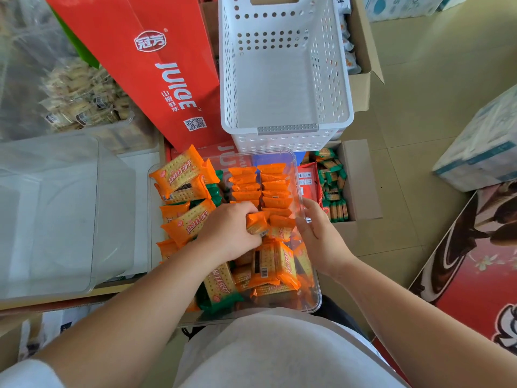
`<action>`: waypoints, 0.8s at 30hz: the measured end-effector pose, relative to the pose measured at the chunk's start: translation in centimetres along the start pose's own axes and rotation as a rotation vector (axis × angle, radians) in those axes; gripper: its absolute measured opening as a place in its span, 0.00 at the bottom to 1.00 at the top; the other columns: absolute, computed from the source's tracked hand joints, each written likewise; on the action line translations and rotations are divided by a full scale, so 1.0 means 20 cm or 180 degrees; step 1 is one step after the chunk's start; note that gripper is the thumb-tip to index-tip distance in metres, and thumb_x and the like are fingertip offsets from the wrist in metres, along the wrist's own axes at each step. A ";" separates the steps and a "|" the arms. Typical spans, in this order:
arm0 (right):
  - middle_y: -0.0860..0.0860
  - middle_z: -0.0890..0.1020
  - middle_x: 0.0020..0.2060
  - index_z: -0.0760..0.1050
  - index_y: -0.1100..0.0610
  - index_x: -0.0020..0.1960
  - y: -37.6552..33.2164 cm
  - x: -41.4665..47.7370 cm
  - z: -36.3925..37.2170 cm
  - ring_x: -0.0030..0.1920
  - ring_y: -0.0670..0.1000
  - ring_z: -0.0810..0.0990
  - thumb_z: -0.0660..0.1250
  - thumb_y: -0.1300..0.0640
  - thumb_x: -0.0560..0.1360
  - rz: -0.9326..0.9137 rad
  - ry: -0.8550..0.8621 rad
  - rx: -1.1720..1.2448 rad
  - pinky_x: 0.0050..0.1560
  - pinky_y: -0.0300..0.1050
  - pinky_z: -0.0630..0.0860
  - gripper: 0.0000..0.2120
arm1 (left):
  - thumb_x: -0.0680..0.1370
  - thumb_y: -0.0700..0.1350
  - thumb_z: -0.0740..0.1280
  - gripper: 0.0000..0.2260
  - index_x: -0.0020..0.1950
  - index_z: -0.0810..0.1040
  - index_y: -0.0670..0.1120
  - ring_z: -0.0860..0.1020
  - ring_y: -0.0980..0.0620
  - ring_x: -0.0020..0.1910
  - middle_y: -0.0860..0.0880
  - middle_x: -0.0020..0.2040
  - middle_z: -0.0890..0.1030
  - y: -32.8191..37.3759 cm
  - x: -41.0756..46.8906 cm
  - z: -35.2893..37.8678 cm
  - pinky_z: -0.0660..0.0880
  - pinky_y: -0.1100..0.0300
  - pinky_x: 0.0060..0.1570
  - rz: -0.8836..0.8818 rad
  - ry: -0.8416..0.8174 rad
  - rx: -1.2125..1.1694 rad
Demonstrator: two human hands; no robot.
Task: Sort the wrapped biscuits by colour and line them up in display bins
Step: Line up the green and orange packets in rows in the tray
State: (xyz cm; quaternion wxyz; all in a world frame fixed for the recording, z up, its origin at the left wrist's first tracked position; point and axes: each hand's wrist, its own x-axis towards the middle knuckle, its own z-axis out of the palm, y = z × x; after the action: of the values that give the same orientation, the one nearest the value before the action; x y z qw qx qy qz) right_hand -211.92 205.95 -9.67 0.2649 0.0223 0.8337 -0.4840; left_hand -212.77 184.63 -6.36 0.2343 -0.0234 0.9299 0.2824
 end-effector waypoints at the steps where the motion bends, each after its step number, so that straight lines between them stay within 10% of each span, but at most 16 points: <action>1: 0.48 0.73 0.69 0.58 0.42 0.76 0.00 0.00 0.00 0.63 0.50 0.77 0.54 0.44 0.84 -0.0003 -0.0002 -0.0013 0.62 0.55 0.77 0.21 | 0.70 0.47 0.77 0.16 0.55 0.80 0.55 0.79 0.54 0.41 0.56 0.46 0.82 -0.01 0.00 -0.02 0.74 0.59 0.37 -0.0018 0.0079 -0.0142; 6: 0.47 0.72 0.67 0.59 0.44 0.77 0.00 0.01 0.00 0.63 0.49 0.77 0.54 0.46 0.85 -0.0006 0.0043 -0.0043 0.60 0.49 0.75 0.21 | 0.71 0.43 0.76 0.16 0.55 0.76 0.54 0.76 0.54 0.43 0.55 0.50 0.79 -0.06 0.03 -0.02 0.67 0.62 0.37 0.0283 0.0118 -0.0228; 10: 0.47 0.72 0.65 0.59 0.45 0.77 0.00 0.00 0.00 0.58 0.47 0.78 0.55 0.47 0.85 0.0028 0.0052 -0.0005 0.51 0.41 0.72 0.21 | 0.75 0.38 0.73 0.26 0.72 0.73 0.48 0.76 0.46 0.63 0.49 0.68 0.75 -0.10 0.08 0.04 0.75 0.52 0.60 0.0689 0.0074 0.0419; 16: 0.45 0.72 0.63 0.59 0.46 0.77 -0.02 0.00 0.00 0.61 0.48 0.76 0.55 0.48 0.85 0.0035 0.0053 -0.0034 0.53 0.42 0.72 0.21 | 0.66 0.40 0.80 0.18 0.55 0.82 0.47 0.76 0.44 0.47 0.49 0.45 0.79 -0.15 0.11 0.07 0.76 0.48 0.45 0.1158 0.0548 0.1767; 24: 0.43 0.72 0.64 0.59 0.46 0.76 -0.01 0.00 0.00 0.66 0.51 0.75 0.55 0.47 0.85 -0.0005 0.0061 -0.0093 0.63 0.54 0.75 0.21 | 0.75 0.41 0.71 0.23 0.68 0.70 0.52 0.75 0.44 0.54 0.49 0.52 0.78 -0.12 0.08 0.07 0.70 0.50 0.54 0.0791 0.0434 0.2132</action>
State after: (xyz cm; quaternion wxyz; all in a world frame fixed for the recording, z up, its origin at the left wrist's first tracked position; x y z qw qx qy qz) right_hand -211.90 205.95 -9.54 0.2568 0.0225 0.8432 -0.4717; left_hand -213.23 183.48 -9.26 0.1303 0.1490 0.9801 -0.0138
